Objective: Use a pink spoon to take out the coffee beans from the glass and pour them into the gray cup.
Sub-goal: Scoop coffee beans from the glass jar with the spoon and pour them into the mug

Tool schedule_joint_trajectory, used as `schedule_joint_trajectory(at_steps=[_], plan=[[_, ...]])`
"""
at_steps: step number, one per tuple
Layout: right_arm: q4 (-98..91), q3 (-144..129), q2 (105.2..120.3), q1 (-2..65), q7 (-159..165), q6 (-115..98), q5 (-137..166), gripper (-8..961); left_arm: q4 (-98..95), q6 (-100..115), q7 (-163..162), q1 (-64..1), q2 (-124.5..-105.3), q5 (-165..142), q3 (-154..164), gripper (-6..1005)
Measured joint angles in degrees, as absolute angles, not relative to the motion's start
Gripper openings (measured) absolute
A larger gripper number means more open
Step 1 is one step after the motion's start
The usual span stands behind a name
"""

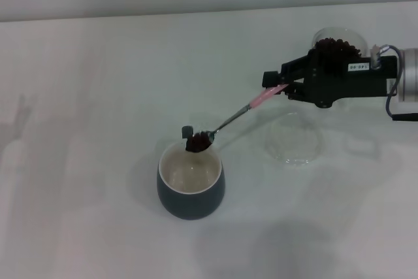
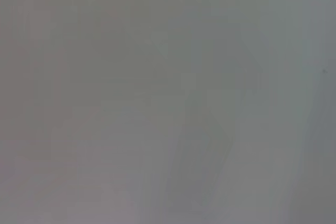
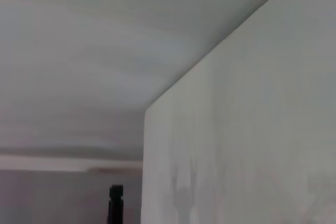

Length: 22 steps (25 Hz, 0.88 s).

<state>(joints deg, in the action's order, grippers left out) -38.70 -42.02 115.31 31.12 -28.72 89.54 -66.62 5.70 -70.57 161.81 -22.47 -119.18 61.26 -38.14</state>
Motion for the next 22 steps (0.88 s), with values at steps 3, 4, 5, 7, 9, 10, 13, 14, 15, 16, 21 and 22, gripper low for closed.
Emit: schedule_joint_trajectory(at_steps=[3,4,5,7,9,10,13,14,15,16,21,22], plan=[[-38.73,-43.54,115.31,31.36,-30.87,89.32,-67.02,228,5.85,-69.88,161.80,-22.88,-119.18,61.26,-38.14,899],[-38.72,-44.10,115.31,31.47,-31.69,89.27,-67.13,229,5.91,-69.53,161.81,-23.05,-119.18,61.26,-38.14,899],[-38.70,-44.60,115.31,31.60,-32.47,89.20,-67.26,229,5.95,-69.31,161.81,-23.17,-119.18,61.26,-38.14,899],[-38.63,-45.56,115.31,31.91,-33.94,89.07,-67.29,230,5.97,-69.11,161.81,-23.23,-119.18,61.26,-38.14,899],[-38.68,-46.04,115.31,32.23,-35.69,89.02,-67.34,230,5.97,-69.10,161.81,-23.27,-119.18,61.26,-38.14,899],[-38.75,-46.12,115.31,32.42,-37.16,89.02,-67.35,231,6.00,-69.09,161.81,-23.30,-119.18,61.26,-38.14,899],[-38.81,-46.47,115.31,33.04,-42.18,89.07,-67.39,232,6.06,-69.08,161.81,-23.31,-119.18,61.26,-38.14,899],[-38.76,-46.87,115.31,33.24,-44.07,89.08,-67.39,232,6.06,-69.08,161.81,-23.31,-119.18,61.26,-38.14,899],[-38.79,-47.32,115.31,33.38,-45.48,89.05,-67.40,232,6.06,-69.04,161.80,-23.31,-119.18,61.26,-38.14,899],[-38.94,-47.84,115.31,33.53,-47.16,88.97,-67.40,233,6.06,-69.03,161.81,-23.31,-119.18,61.26,-38.14,899],[-39.73,-48.36,115.31,34.20,-54.38,88.99,-67.42,234,6.07,-68.99,161.81,-23.29,-119.18,61.26,-38.14,899],[-40.07,-48.36,115.31,34.22,-55.61,89.02,-67.43,235,6.07,-68.99,161.81,-23.29,-119.18,61.26,-38.14,899]])
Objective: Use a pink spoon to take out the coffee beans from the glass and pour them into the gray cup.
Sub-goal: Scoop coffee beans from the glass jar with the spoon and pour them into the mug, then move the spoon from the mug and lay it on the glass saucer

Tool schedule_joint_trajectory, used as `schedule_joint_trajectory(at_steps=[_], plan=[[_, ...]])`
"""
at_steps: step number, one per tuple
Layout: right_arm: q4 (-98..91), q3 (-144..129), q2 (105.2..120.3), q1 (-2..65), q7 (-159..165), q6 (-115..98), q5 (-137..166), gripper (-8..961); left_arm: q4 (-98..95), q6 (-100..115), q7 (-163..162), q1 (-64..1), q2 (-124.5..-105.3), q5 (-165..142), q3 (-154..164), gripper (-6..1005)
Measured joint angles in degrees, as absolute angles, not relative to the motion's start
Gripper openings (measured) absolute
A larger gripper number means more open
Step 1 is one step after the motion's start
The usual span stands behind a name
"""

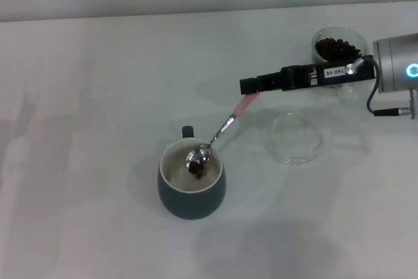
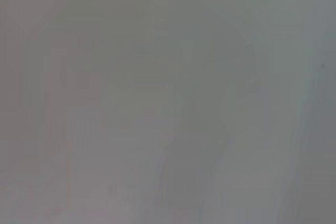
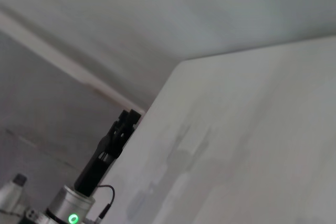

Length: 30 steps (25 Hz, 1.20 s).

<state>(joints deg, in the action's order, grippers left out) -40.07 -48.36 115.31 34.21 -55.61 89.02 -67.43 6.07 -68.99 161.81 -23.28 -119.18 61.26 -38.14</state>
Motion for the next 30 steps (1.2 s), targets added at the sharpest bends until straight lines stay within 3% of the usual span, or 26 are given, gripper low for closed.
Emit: schedule_joint_trajectory(at_steps=[23,30], plan=[[-45.47,-52.17,115.09,30.50,-65.42,93.48,-75.54,242,6.16,-68.68,161.71,-23.20,-119.37,62.05,-38.14,898],[-45.91,-46.86,113.85,25.57,-64.31,94.74,-83.95,244,6.52,-68.64,161.49,-22.85,-119.41,62.05,-38.14,898]])
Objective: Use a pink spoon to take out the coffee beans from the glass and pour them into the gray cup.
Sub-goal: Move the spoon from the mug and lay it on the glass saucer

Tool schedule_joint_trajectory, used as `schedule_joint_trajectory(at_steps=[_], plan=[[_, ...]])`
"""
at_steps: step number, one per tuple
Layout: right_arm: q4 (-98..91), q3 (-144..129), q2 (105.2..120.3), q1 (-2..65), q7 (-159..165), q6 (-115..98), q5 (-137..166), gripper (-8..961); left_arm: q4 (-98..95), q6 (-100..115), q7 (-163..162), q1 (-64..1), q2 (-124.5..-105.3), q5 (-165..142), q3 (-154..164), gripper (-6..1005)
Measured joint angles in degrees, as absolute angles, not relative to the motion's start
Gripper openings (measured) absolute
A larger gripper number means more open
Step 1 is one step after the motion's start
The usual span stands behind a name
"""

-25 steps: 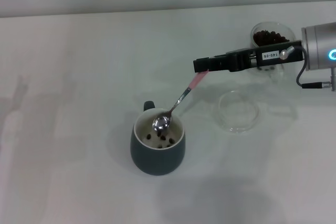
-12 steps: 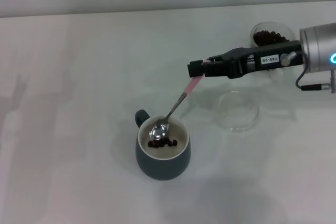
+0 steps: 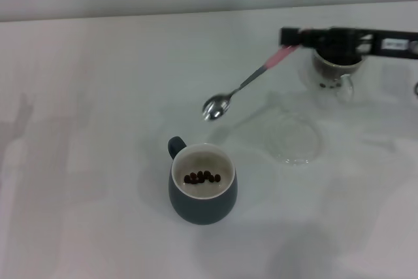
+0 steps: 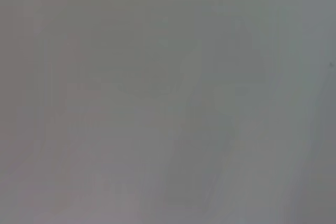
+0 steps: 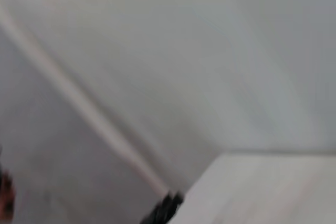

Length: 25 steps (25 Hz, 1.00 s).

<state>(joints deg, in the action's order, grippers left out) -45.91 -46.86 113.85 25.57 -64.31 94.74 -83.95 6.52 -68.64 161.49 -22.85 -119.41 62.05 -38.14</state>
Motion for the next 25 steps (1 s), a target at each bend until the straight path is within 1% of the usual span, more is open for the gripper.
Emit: schedule_joint_trajectory(at_steps=[4,10,17,25], plan=[[-43.53,-43.03,113.07,23.36,-63.60,94.65,-84.38,246,6.86,-68.64,161.46,-22.70,-119.44,62.05,-38.14,898],[-37.39,-41.22,111.03,21.21,-66.50,92.26,-83.47,248,6.86,-68.49,161.45,-22.71,-119.44,62.05,-38.14,898],[-37.21,-41.05,110.54,20.16,-67.06,86.42,-77.63,250,6.86,-68.44,161.45,-23.00,-119.45,62.05,-38.14,898],[-37.10,-41.25,109.83,21.05,-67.09,81.11,-73.41,252,6.91,-67.32,161.45,-23.12,-119.45,62.05,-38.14,899]])
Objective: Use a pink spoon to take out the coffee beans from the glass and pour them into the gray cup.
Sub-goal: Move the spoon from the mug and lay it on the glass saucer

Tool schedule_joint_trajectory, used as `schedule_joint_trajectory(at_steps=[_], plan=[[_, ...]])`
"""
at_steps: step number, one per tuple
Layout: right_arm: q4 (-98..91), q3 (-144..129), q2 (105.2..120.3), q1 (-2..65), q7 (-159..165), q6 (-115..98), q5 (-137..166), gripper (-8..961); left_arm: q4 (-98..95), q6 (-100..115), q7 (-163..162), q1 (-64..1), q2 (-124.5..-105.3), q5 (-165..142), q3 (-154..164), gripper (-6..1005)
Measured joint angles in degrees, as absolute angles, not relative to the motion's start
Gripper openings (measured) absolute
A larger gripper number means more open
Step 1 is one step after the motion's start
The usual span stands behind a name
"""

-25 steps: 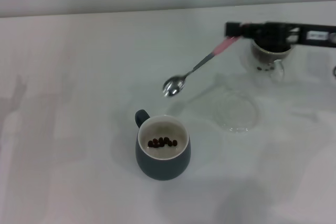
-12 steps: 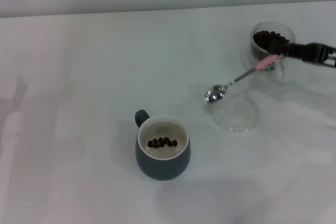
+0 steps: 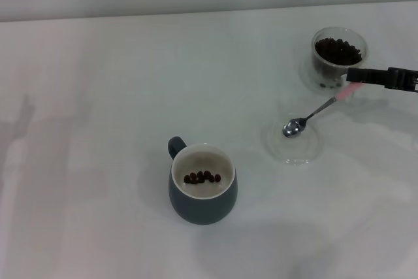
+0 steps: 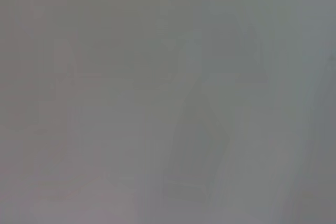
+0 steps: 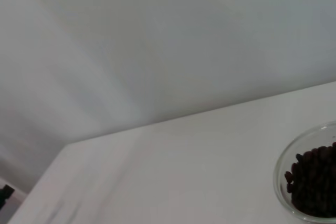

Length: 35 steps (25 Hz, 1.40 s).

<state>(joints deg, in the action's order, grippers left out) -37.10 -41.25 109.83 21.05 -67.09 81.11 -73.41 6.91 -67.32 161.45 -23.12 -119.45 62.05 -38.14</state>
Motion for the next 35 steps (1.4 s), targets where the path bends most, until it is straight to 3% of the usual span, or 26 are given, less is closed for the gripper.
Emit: schedule_joint_trajectory(at_steps=[35], plan=[[-33.83,-41.01,109.47,23.76,-62.38,77.58,-68.81,289,7.65,-66.97,161.36,-24.24,-119.35,62.70,-38.14,899]])
